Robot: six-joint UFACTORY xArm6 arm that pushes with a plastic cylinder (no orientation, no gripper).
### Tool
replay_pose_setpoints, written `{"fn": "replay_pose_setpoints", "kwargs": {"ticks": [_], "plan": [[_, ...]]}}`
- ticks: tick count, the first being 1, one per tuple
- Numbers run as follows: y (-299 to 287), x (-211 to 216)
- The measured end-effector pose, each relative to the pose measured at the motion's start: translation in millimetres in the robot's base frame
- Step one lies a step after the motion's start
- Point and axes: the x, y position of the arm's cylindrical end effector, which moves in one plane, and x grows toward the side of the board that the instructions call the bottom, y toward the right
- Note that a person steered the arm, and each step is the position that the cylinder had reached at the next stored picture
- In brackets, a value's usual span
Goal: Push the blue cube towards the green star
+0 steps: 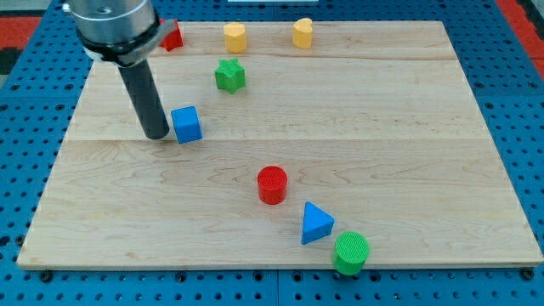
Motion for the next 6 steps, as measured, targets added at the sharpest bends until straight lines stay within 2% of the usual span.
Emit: {"fn": "replay_pose_setpoints", "kwargs": {"ticks": [2,3,4,5,6], "plan": [[61,-11],[-6,0],[-58,56],[7,69],[63,50]]}}
